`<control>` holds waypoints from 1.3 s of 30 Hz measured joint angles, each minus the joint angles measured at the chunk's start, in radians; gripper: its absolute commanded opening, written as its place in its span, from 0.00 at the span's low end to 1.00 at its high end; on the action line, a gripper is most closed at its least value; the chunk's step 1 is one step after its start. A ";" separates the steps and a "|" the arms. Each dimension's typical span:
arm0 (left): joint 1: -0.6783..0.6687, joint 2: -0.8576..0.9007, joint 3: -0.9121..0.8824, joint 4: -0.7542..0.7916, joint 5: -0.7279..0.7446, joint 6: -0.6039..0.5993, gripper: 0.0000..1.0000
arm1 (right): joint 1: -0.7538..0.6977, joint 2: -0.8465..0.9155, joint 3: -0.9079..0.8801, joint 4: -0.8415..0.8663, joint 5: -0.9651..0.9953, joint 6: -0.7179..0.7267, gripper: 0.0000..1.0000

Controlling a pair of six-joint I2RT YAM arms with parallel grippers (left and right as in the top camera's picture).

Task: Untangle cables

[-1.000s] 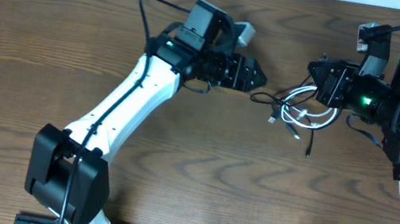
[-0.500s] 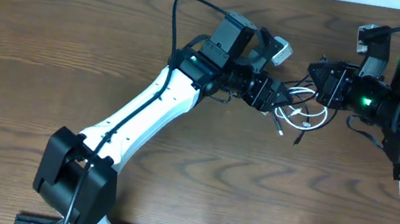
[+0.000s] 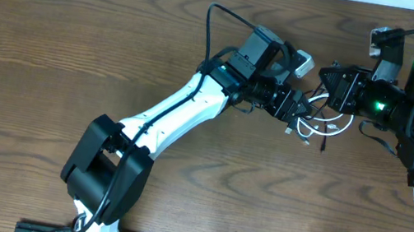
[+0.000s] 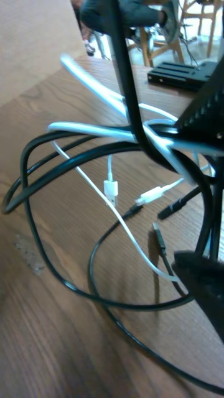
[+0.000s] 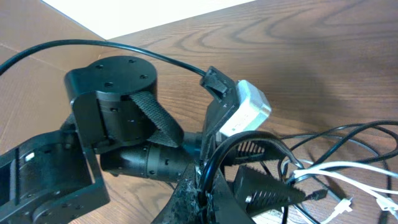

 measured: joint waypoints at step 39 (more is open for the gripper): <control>0.172 -0.301 -0.001 -0.279 -0.150 -0.061 0.08 | -0.181 0.132 -0.064 -0.031 -0.152 -0.236 0.68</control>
